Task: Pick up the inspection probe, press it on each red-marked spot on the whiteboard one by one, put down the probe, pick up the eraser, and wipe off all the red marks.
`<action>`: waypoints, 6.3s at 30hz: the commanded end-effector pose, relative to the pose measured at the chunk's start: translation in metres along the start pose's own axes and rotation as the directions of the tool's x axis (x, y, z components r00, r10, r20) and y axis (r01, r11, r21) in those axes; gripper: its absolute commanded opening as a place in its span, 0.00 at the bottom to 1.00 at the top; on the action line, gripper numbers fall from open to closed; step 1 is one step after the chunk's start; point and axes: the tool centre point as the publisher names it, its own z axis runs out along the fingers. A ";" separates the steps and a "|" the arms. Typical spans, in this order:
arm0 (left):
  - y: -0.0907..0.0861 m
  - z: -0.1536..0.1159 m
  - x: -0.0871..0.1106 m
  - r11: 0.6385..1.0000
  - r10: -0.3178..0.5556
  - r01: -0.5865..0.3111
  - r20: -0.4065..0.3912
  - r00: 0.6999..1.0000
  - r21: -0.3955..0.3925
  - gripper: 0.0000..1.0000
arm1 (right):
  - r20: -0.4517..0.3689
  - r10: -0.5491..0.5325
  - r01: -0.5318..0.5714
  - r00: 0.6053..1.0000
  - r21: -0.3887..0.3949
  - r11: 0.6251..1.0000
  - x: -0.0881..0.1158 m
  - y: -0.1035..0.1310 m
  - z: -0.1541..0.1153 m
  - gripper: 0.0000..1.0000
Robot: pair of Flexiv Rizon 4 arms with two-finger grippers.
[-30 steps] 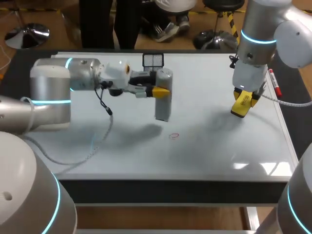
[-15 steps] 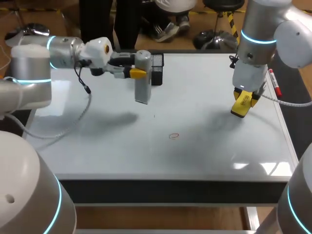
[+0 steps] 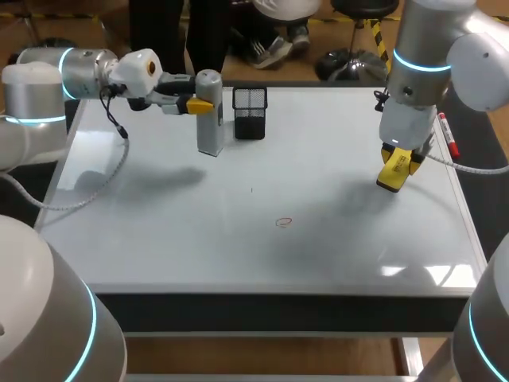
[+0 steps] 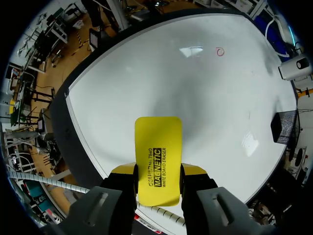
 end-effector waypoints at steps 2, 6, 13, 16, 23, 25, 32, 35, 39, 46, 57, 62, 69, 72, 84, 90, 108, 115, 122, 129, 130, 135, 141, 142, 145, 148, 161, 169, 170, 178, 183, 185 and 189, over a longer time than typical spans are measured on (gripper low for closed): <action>0.003 -0.017 -0.005 1.000 0.000 0.003 -0.166 0.986 0.019 0.00 | -0.002 -0.001 0.001 1.000 0.003 1.000 0.000 0.000 0.000 0.00; 0.004 -0.029 -0.008 0.999 -0.005 0.012 -0.191 0.982 0.038 0.00 | -0.002 -0.001 0.001 1.000 0.003 1.000 0.000 0.000 0.000 0.00; 0.005 -0.040 -0.009 1.000 -0.014 0.018 -0.219 0.976 0.017 0.00 | -0.002 -0.001 0.001 1.000 0.003 1.000 0.000 0.000 0.000 0.00; 0.005 -0.045 -0.009 1.000 -0.017 0.020 -0.226 0.974 0.012 0.00 | -0.002 -0.001 0.001 1.000 0.003 1.000 0.000 0.000 0.000 0.00; 0.004 -0.054 -0.010 1.000 -0.024 0.026 -0.216 0.976 0.006 0.00 | -0.002 -0.001 0.001 1.000 0.003 1.000 0.000 0.000 0.000 0.00; 0.004 -0.054 -0.010 1.000 -0.024 0.026 -0.216 0.976 0.006 0.00 | -0.002 -0.001 0.001 1.000 0.003 1.000 0.000 0.000 0.000 0.00; 0.004 -0.054 -0.010 1.000 -0.024 0.026 -0.216 0.976 0.006 0.00 | -0.002 -0.001 0.001 1.000 0.003 1.000 0.000 0.000 0.000 0.00; 0.004 -0.054 -0.010 1.000 -0.024 0.026 -0.216 0.976 0.006 0.00 | -0.002 -0.001 0.001 1.000 0.003 1.000 0.000 0.000 0.000 0.00; 0.004 -0.054 -0.010 1.000 -0.024 0.026 -0.216 0.976 0.006 0.00 | -0.002 -0.001 0.001 1.000 0.003 1.000 0.000 0.000 0.000 0.00; 0.004 -0.054 -0.010 1.000 -0.024 0.026 -0.216 0.976 0.006 0.00 | -0.027 -0.070 0.071 0.997 0.031 0.997 -0.008 0.022 -0.007 0.00; 0.004 -0.054 -0.010 1.000 -0.024 0.026 -0.216 0.976 0.006 0.00 | -0.103 -0.277 0.285 0.955 0.076 0.955 -0.046 0.087 -0.015 0.00; 0.004 -0.054 -0.010 1.000 -0.024 0.026 -0.216 0.976 0.006 0.00 | -0.126 -0.369 0.381 0.921 0.087 0.921 -0.071 0.121 -0.011 0.00; 0.004 -0.054 -0.010 1.000 -0.024 0.026 -0.216 0.976 0.006 0.00 | -0.120 -0.464 0.475 0.878 0.091 0.875 -0.102 0.163 -0.002 0.00; 0.004 -0.054 -0.010 1.000 -0.024 0.026 -0.216 0.976 0.006 0.00 | -0.101 -0.499 0.507 0.861 0.083 0.858 -0.114 0.177 0.002 0.00; 0.004 -0.054 -0.010 1.000 -0.024 0.026 -0.216 0.976 0.006 0.00 | -0.077 -0.555 0.559 0.829 0.061 0.827 -0.153 0.218 0.024 0.00; 0.004 -0.054 -0.010 1.000 -0.024 0.026 -0.216 0.976 0.006 0.00 | -0.036 -0.576 0.577 0.817 0.048 0.815 -0.166 0.227 0.031 0.00; 0.004 -0.054 -0.010 1.000 -0.024 0.026 -0.216 0.976 0.006 0.00 | -0.001 -0.584 0.584 0.812 -0.007 0.812 -0.166 0.220 0.052 0.00; 0.004 -0.054 -0.010 1.000 -0.024 0.026 -0.216 0.976 0.006 0.00 | -0.013 -0.556 0.555 0.831 -0.022 0.831 -0.153 0.208 0.057 0.00; 0.004 -0.054 -0.010 1.000 -0.024 0.026 -0.216 0.976 0.006 0.00 | -0.036 -0.501 0.500 0.865 -0.034 0.866 -0.128 0.193 0.060 0.00; 0.004 -0.054 -0.010 1.000 -0.024 0.026 -0.216 0.976 0.006 0.00 | -0.048 -0.459 0.458 0.887 -0.034 0.888 -0.105 0.180 0.058 0.00; 0.004 -0.054 -0.010 1.000 -0.024 0.026 -0.216 0.976 0.006 0.00 | -0.049 -0.455 0.454 0.889 -0.032 0.891 -0.103 0.179 0.056 0.00; 0.004 -0.054 -0.010 1.000 -0.024 0.026 -0.216 0.976 0.006 0.00 | -0.051 -0.447 0.447 0.893 -0.023 0.894 -0.098 0.174 0.048 0.00; 0.004 -0.054 -0.010 1.000 -0.024 0.026 -0.216 0.976 0.006 0.00 | -0.043 -0.467 0.467 0.883 -0.008 0.884 -0.096 0.167 0.033 0.00; 0.004 -0.054 -0.010 1.000 -0.024 0.026 -0.216 0.976 0.006 0.00 | -0.051 -0.472 0.473 0.880 -0.004 0.881 -0.096 0.166 0.030 0.00; 0.004 -0.054 -0.010 1.000 -0.024 0.026 -0.216 0.976 0.006 0.00 | -0.051 -0.478 0.479 0.877 0.000 0.878 -0.096 0.161 0.021 0.00; 0.004 -0.054 -0.010 1.000 -0.024 0.026 -0.216 0.976 0.006 0.00 | -0.060 -0.477 0.478 0.877 0.004 0.878 -0.097 0.156 0.013 0.00; 0.004 -0.054 -0.010 1.000 -0.024 0.026 -0.216 0.976 0.006 0.00 | -0.047 -0.469 0.470 0.882 0.012 0.882 -0.097 0.149 0.003 0.00; 0.004 -0.054 -0.010 1.000 -0.024 0.026 -0.216 0.976 0.006 0.00 | -0.047 -0.469 0.470 0.882 0.012 0.882 -0.097 0.149 0.003 0.00; 0.004 -0.054 -0.010 1.000 -0.024 0.026 -0.216 0.976 0.006 0.00 | -0.047 -0.469 0.470 0.882 0.012 0.882 -0.097 0.149 0.003 0.00; 0.004 -0.054 -0.010 1.000 -0.024 0.026 -0.216 0.976 0.006 0.00 | -0.027 -0.492 0.492 0.870 0.004 0.871 -0.113 0.127 0.005 0.00; 0.004 -0.054 -0.010 1.000 -0.024 0.026 -0.216 0.976 0.006 0.00 | -0.025 -0.518 0.518 0.855 -0.002 0.856 -0.131 0.100 0.006 0.00; 0.004 -0.054 -0.010 1.000 -0.024 0.026 -0.216 0.976 0.006 0.00 | 0.001 -0.529 0.529 0.849 0.000 0.849 -0.138 0.086 0.005 0.00; 0.004 -0.054 -0.010 1.000 -0.024 0.026 -0.216 0.976 0.006 0.00 | -0.002 -0.553 0.553 0.833 -0.004 0.833 -0.155 0.059 0.003 0.00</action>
